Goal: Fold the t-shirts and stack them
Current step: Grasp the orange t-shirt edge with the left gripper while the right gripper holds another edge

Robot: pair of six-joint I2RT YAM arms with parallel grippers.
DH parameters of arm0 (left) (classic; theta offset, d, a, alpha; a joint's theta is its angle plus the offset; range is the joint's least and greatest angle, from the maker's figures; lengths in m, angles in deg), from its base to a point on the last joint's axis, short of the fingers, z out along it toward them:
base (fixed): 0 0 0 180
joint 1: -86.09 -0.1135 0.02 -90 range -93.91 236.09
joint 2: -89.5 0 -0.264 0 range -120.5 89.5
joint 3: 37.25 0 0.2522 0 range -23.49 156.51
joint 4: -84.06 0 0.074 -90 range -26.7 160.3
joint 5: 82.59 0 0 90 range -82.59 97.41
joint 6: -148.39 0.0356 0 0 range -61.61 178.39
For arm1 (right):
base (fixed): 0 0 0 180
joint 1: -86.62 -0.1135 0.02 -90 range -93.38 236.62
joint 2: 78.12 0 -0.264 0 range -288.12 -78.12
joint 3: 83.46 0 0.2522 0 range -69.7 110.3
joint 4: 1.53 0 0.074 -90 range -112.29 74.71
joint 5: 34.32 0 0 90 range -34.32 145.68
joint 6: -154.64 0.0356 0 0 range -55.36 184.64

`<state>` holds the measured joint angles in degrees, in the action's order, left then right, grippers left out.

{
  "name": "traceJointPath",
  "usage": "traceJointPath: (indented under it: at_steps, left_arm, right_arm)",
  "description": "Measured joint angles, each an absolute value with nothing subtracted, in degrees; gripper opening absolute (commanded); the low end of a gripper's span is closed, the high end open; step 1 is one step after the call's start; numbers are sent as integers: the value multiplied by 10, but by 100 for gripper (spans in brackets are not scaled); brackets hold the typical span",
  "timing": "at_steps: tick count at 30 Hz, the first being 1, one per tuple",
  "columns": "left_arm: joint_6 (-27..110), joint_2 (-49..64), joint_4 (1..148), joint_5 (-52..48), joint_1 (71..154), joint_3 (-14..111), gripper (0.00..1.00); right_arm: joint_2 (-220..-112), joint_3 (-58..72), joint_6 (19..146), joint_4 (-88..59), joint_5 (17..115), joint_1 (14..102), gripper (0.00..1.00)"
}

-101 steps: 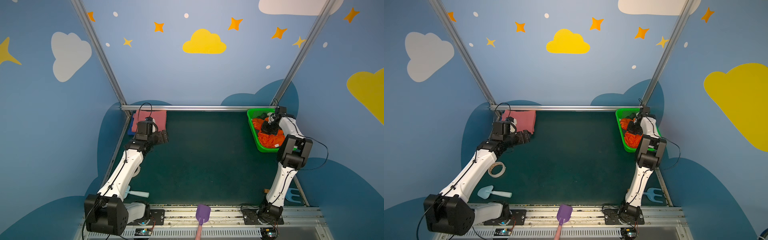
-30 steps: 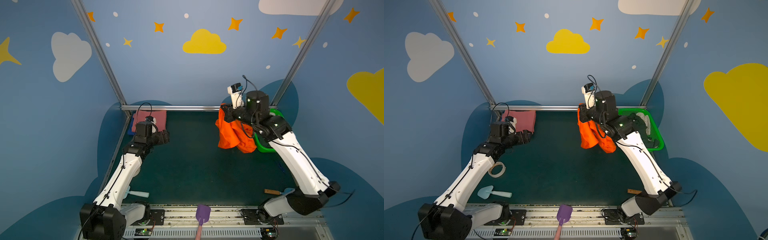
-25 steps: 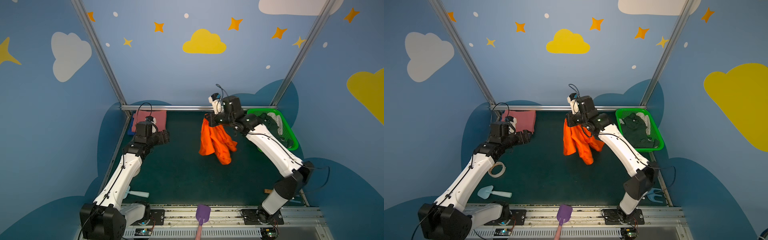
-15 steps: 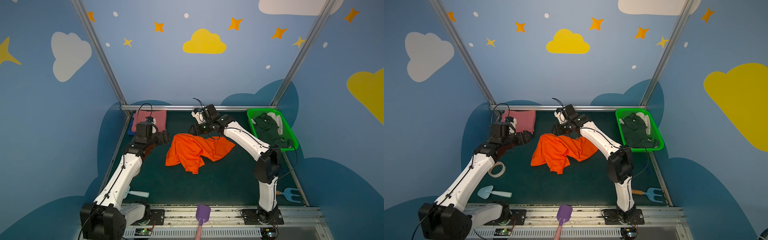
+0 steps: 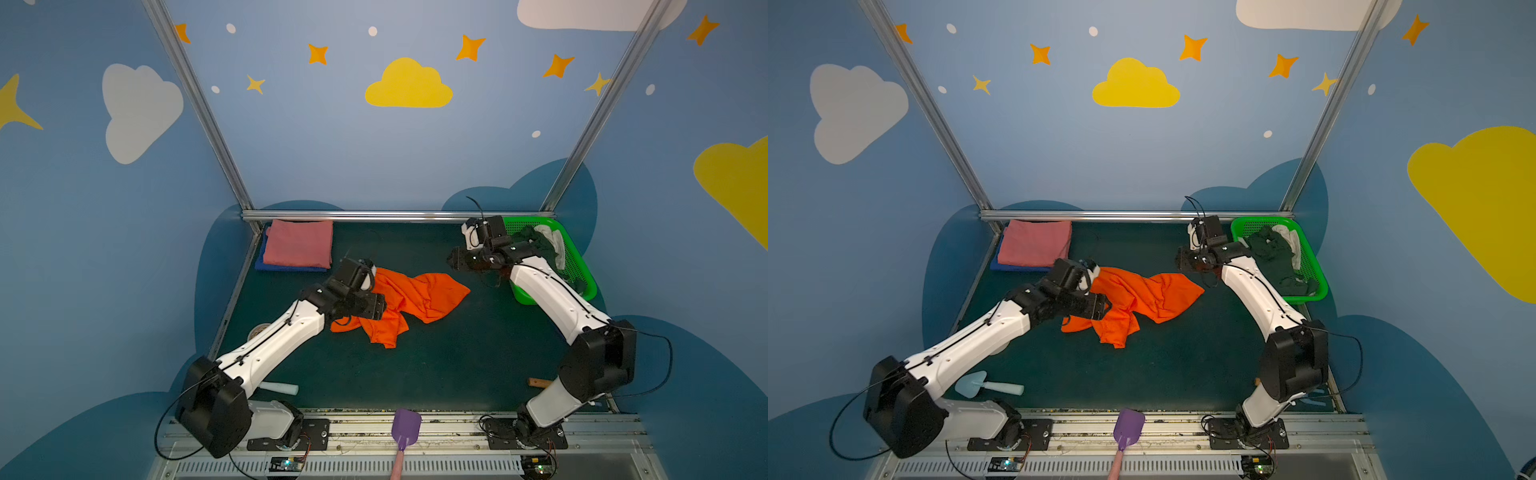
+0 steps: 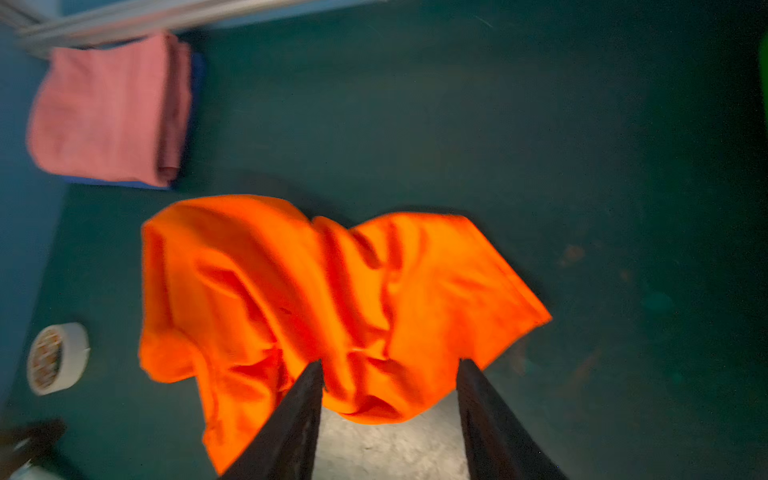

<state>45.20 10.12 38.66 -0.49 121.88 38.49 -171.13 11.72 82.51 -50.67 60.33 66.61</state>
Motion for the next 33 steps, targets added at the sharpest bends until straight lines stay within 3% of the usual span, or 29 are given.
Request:
traceJointPath:
  at_steps: [3,9,14,22,33]
  left_arm:
    - [451,44,378,9,1290,413,78]
    - [462,-97,346,35,1361,520,64]
    - [463,-186,320,71,1372,561,61]
    - [456,-229,297,119,1372,563,63]
    - [442,-263,317,156,1373,581,45]
  right_arm:
    - [-1722,95,824,-519,586,693,54]
    - [-1778,99,815,-521,595,733,52]
    - [-1830,99,813,-521,608,752,51]
    - [-1893,119,813,-514,615,755,50]
    - [-1925,133,817,-501,629,760,48]
